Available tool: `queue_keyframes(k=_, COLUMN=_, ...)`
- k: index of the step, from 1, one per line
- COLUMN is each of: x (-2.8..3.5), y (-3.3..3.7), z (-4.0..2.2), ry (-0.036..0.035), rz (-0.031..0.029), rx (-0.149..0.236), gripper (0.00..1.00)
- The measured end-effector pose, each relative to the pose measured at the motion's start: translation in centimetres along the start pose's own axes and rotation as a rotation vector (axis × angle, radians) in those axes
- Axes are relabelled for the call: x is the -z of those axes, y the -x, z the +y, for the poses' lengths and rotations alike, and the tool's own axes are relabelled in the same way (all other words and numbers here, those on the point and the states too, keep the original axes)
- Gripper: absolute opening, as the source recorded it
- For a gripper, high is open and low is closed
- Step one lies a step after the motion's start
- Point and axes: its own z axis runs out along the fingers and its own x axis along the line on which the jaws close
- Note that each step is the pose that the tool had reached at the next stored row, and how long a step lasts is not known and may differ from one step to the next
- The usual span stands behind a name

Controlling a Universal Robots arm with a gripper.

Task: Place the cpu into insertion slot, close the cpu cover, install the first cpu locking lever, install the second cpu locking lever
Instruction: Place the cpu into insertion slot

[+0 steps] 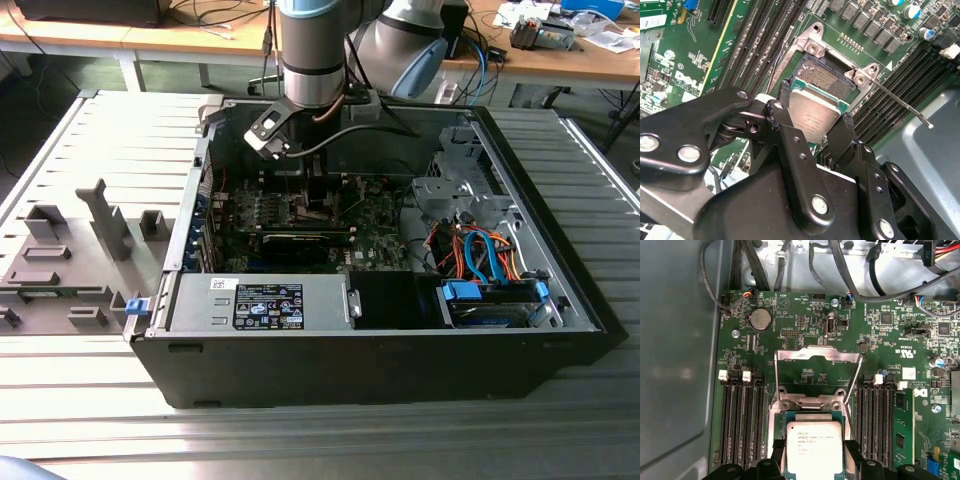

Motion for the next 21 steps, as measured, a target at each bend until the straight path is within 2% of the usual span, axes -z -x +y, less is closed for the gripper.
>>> queue_keyframes(k=6, x=-0.76, y=-0.03, z=-0.27, ry=0.0001, rz=0.0001, rx=0.0, gripper=0.54)
queue_keyframes(k=9, x=-1.66, y=-0.08, z=-0.63, ry=0.0001, rz=0.0001, rx=0.0, gripper=0.54)
queue_keyframes(k=12, x=-2.16, y=-0.1, z=-0.75, ry=0.0, rz=-0.0001, rx=0.0, gripper=0.54)
queue_keyframes(k=13, x=-2.17, y=-0.11, z=-0.75, ry=0.0, rz=0.0, rx=0.0, gripper=0.54)
queue_keyframes(k=14, x=-2.18, y=-0.11, z=-0.75, ry=0.0001, rz=0.0002, rx=0.0, gripper=0.61)
queue_keyframes(k=15, x=-2.18, y=-0.11, z=-0.75, ry=0.0, rz=0.0, rx=0.0, gripper=0.61)
queue_keyframes(k=16, x=-2.18, y=-0.11, z=-0.75, ry=0.0001, rz=0.0001, rx=0.0, gripper=0.67)
queue_keyframes(k=18, x=-2.19, y=-0.1, z=-0.75, ry=0.0, rz=0.0, rx=0.0, gripper=0.67)
queue_keyframes(k=21, x=-2.36, y=-0.54, z=-0.74, ry=0.0001, rz=0.0002, rx=0.0, gripper=0.67)
